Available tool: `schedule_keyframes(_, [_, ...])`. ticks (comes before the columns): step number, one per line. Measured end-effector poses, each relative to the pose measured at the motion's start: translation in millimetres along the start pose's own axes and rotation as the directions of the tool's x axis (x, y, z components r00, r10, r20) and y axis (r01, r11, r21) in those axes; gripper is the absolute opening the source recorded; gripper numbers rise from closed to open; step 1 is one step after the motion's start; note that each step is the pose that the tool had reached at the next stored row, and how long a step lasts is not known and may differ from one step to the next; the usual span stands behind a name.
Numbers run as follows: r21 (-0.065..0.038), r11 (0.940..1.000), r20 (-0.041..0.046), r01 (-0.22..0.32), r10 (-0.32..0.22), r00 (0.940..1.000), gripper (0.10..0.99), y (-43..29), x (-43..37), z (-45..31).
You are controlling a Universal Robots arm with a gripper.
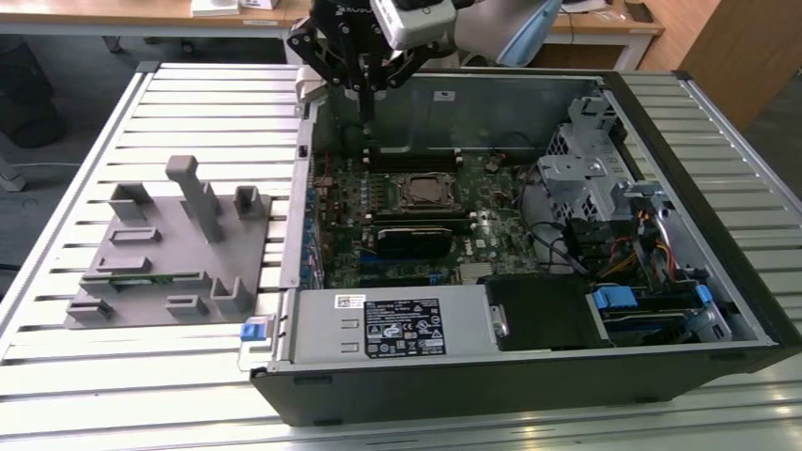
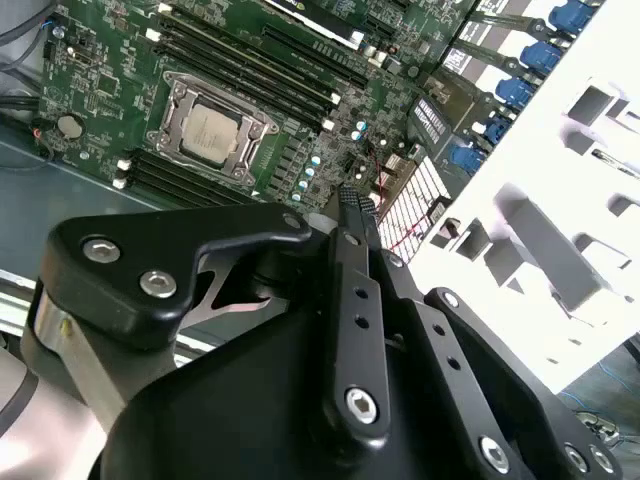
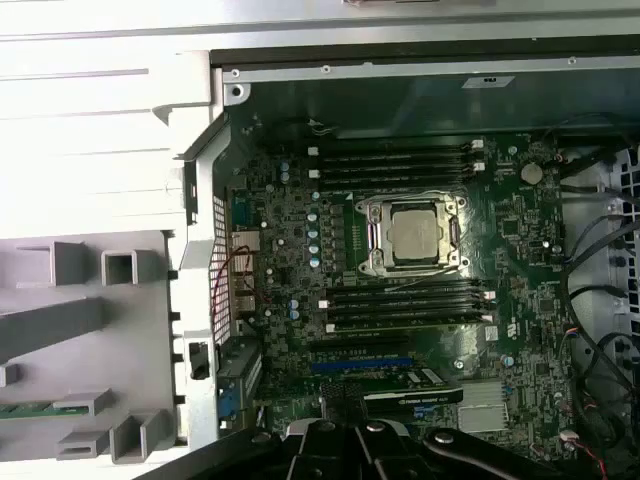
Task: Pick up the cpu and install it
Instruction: 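Install the second cpu locking lever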
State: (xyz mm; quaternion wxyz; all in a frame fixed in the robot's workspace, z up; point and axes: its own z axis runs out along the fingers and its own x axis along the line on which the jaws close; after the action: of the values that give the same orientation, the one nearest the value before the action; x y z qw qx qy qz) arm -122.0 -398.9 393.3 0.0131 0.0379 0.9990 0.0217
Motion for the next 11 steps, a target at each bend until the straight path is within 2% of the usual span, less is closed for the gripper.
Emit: schedule_keyframes(11, [0.0, 1.0, 0.0, 0.0, 0.0, 1.0, 0.106, 0.0, 0.0, 0.0])
